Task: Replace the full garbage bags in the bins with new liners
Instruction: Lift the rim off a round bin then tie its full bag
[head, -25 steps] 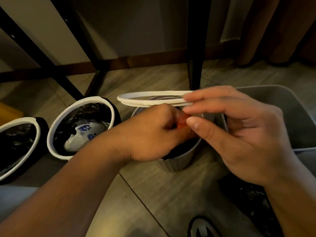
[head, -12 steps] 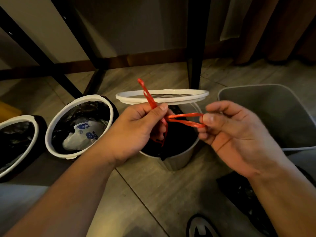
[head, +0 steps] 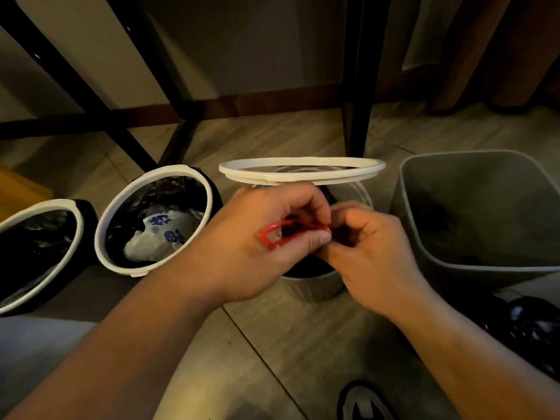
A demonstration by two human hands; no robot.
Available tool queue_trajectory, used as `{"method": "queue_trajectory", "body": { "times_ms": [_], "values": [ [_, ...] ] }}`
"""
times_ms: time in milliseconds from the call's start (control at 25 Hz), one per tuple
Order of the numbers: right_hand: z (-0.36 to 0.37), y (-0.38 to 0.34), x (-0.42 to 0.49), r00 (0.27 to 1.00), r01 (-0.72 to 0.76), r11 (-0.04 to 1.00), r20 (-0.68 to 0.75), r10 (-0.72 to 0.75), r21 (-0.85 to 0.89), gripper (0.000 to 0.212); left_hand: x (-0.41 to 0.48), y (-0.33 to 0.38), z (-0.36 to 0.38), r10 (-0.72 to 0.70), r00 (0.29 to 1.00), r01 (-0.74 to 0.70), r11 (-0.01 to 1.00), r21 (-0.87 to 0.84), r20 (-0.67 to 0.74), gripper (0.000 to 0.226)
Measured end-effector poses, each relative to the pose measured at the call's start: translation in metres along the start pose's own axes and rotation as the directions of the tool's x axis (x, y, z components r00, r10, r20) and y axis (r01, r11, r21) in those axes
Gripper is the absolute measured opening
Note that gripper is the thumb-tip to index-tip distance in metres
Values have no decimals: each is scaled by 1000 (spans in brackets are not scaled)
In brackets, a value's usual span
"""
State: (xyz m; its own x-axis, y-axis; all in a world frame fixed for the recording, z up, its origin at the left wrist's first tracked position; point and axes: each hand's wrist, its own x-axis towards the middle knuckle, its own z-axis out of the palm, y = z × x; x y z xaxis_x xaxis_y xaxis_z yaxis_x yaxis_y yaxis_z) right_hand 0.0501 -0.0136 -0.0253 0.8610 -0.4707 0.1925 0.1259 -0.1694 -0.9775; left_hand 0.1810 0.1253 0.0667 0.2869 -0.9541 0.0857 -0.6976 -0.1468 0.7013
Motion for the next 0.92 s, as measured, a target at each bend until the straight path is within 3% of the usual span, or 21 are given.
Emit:
{"method": "queue_trajectory", "body": {
  "times_ms": [80, 240, 400, 600, 760, 840, 920],
  "values": [
    [2, 4, 4, 1000, 25, 999, -13, -25, -31, 25, -3, 0, 1, 52, 998, -50, 997, 57, -38, 10],
    [7, 10, 7, 999, 39, 995, -12, -38, 96, 26, -15, -6, 6, 111, 986, -95, 988, 124, -125, 9],
    [10, 17, 6, 986, 162, 986, 34, -161, -40, 41, -32, -16, 33, 256, 926, -136, 911, 389, -276, 9],
    [5, 9, 2, 995, 98, 971, 13, -103, 216, 29, -45, -29, 52, 296, 886, -121, 891, 438, -356, 11],
    [-3, -3, 2, 980, 141, 968, -170, -106, 206, 24, -49, -30, 59, 187, 841, -65, 967, 248, -507, 18],
    [-15, -8, 3, 984, 116, 930, -169, -60, 349, 23, -51, -30, 59, -29, 779, 46, 999, 11, -626, 15],
    [-34, -5, 7, 979, -7, 811, -162, 125, 586, 18, -53, -36, 53, -325, 707, 168, 940, -297, -628, 10]
  ]
}}
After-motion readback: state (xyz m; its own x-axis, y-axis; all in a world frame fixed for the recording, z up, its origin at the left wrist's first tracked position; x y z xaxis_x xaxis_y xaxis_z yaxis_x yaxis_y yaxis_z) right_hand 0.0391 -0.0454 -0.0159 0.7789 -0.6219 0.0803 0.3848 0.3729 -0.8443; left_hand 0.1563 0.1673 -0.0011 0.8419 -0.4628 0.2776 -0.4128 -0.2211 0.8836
